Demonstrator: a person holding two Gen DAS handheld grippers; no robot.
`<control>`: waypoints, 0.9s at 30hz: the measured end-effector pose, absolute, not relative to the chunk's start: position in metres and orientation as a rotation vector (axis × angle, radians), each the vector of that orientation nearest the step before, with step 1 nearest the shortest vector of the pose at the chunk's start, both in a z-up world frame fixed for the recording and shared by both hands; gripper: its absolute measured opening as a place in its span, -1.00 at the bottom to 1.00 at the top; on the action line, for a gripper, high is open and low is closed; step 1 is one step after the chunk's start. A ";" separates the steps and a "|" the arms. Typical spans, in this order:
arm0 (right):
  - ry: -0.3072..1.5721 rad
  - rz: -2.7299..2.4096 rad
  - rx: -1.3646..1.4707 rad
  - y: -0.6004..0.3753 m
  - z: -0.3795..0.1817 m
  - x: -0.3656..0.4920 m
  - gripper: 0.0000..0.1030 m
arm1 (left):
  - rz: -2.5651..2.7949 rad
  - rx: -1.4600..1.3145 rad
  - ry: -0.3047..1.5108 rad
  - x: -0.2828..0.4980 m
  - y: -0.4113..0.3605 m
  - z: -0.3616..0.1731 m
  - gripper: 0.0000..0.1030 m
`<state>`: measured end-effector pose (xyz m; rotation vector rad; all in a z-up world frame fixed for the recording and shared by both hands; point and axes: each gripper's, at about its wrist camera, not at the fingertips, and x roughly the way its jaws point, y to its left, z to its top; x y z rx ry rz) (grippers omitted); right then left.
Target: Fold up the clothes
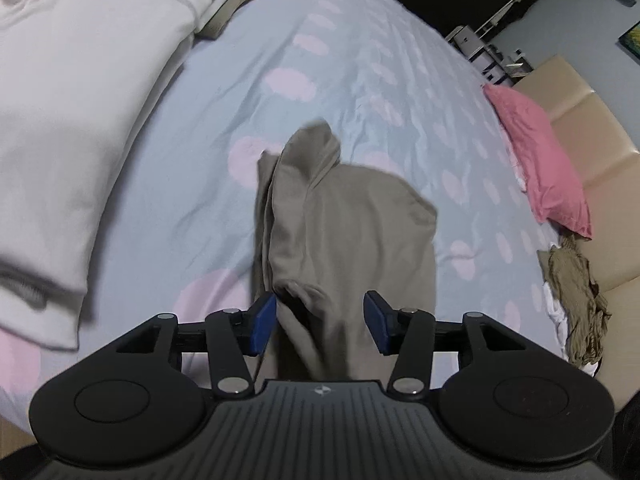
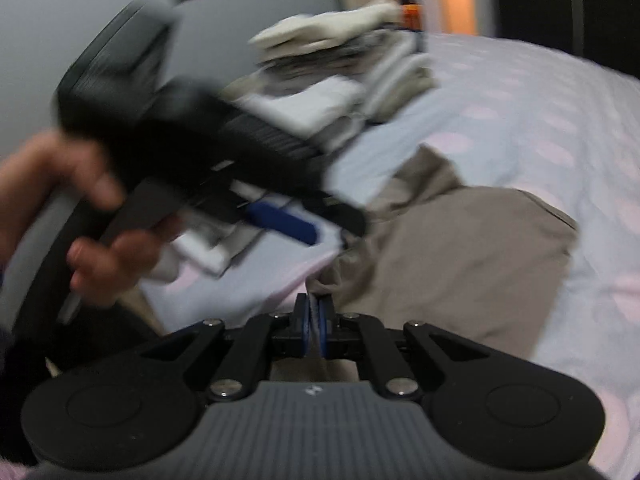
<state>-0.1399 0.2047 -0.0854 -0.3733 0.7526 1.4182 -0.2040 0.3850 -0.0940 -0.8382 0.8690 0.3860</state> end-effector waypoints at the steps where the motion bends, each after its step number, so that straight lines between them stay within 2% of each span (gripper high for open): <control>1: 0.754 1.435 -0.394 0.206 -0.088 -0.145 -0.78 | 0.388 -0.838 0.887 -0.206 0.384 -0.098 -0.10; 5: 0.766 1.468 -0.462 0.202 -0.093 -0.155 -0.67 | 0.394 -0.842 0.946 -0.214 0.379 -0.110 -0.10; 7: 0.747 1.430 -0.505 0.188 -0.095 -0.152 -0.48 | 0.396 -0.837 0.971 -0.218 0.375 -0.114 -0.10; 11: 0.698 1.313 -0.618 0.151 -0.107 -0.146 -0.29 | 0.392 -0.809 1.025 -0.224 0.362 -0.121 -0.10; 21: 0.540 1.197 -0.877 0.133 -0.135 -0.153 -0.34 | 0.411 -0.792 1.057 -0.231 0.354 -0.122 -0.11; 25: 0.527 1.189 -0.865 0.132 -0.128 -0.154 -0.35 | 0.422 -0.824 1.055 -0.234 0.357 -0.125 -0.12; 27: 0.515 1.184 -0.863 0.130 -0.126 -0.155 -0.35 | 0.415 -0.834 1.053 -0.234 0.358 -0.126 -0.23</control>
